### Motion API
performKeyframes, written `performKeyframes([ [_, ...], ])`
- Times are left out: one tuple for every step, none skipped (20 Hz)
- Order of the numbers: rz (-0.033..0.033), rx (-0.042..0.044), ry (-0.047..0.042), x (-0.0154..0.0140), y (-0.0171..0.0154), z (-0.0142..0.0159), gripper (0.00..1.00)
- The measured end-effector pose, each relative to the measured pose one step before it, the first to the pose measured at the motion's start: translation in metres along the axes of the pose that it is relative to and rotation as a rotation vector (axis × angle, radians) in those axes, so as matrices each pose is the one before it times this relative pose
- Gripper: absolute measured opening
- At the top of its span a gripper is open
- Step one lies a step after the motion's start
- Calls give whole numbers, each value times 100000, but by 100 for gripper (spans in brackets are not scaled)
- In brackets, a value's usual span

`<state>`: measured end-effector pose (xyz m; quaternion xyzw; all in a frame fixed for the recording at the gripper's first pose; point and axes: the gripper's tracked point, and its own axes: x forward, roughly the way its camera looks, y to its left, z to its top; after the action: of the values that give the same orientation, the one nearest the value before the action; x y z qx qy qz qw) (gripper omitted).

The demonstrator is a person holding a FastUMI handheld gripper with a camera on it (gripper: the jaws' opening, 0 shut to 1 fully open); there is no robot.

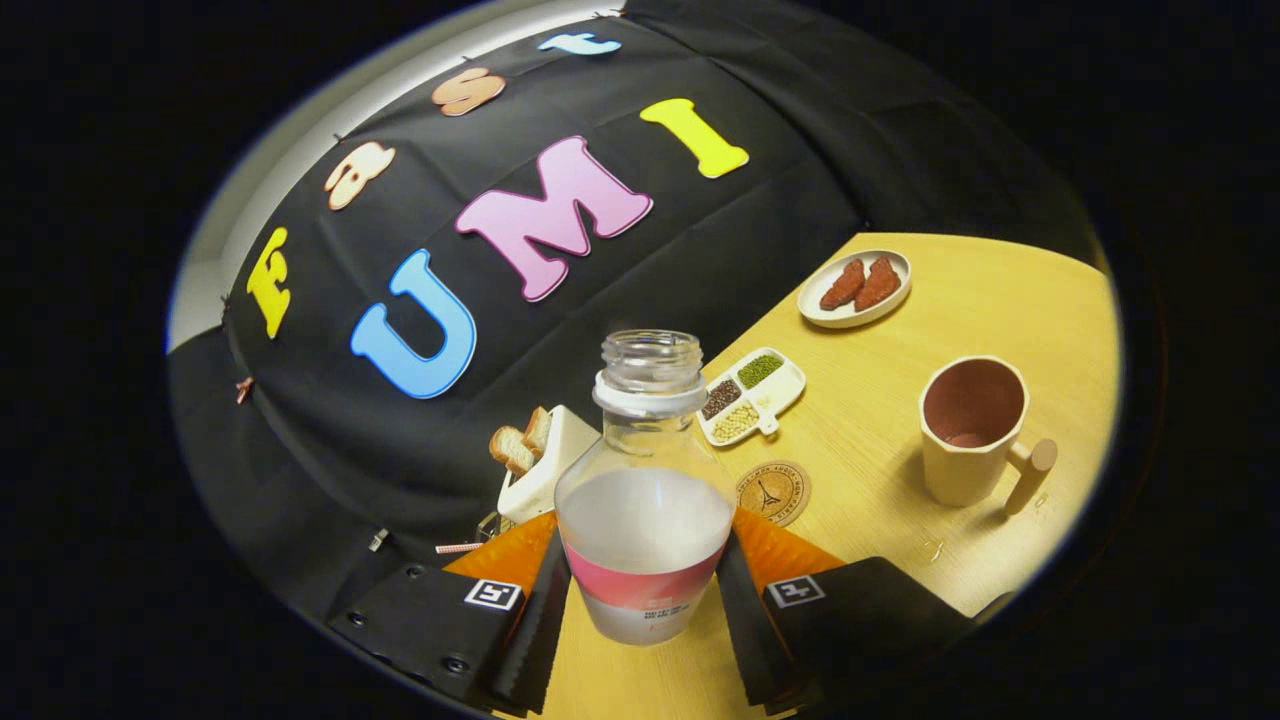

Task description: Take the bottle from table, then pour the juice into the cup, finally place the bottle on the coaster

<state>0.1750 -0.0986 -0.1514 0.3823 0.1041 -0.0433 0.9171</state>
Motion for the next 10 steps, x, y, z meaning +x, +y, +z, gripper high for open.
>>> performKeyframes([
  [-1146, 3978, 857, 250, -886, 159, 74],
  [-1213, 4151, 216, 179, -817, 257, 74],
  [-950, 4160, 52, 299, -712, 273, 74],
  [-1034, 4112, 319, 255, -758, 218, 74],
  [-644, 4171, 478, 320, -555, 111, 74],
  [-1113, 4065, 623, 225, -562, 101, 74],
  [-658, 3569, 462, 180, -517, 134, 74],
  [-1821, 2810, 847, 130, -443, 193, 73],
  [-1425, 2027, -201, 217, -536, 331, 73],
  [-438, 3528, 1076, 332, -237, 100, 73],
])
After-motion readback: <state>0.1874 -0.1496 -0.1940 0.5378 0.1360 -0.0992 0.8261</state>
